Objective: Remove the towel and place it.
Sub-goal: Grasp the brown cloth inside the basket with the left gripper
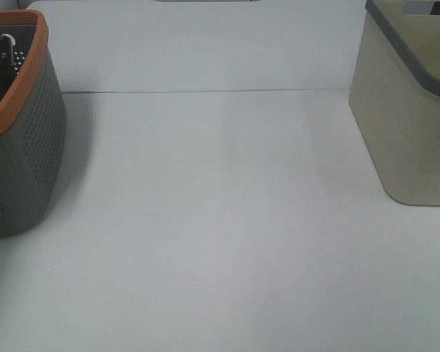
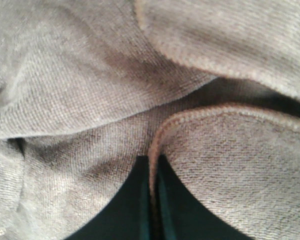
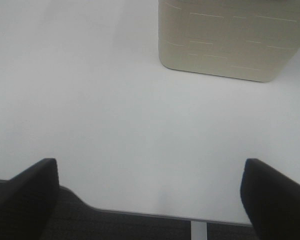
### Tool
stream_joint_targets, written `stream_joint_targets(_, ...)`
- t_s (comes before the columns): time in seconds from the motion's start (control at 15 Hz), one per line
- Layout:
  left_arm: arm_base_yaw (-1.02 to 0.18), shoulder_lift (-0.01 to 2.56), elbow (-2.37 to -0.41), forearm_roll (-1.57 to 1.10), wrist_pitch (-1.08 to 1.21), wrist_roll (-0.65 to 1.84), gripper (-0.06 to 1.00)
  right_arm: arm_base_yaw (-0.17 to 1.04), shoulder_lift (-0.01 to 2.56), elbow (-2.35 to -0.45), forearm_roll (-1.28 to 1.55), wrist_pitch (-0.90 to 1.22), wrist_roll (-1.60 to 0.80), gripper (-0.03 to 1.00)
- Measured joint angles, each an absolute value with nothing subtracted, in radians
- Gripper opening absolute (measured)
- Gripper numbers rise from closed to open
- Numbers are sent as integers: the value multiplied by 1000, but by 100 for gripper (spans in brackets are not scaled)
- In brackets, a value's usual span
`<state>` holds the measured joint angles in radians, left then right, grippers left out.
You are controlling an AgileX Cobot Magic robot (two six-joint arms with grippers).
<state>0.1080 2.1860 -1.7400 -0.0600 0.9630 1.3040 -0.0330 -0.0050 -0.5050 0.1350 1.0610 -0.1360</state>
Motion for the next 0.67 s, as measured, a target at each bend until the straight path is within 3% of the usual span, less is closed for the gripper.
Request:
stream_joint_targets(0.27, 111, 2020, -1849, -53, 1126, 1279, 0, -33, -5, -505, 135, 1061, -136, 96)
stream_joint_targets(0.67, 111, 1790, -1867, -61, 1151, 1208, 0, -33, -5, -505, 135, 1061, -136, 96)
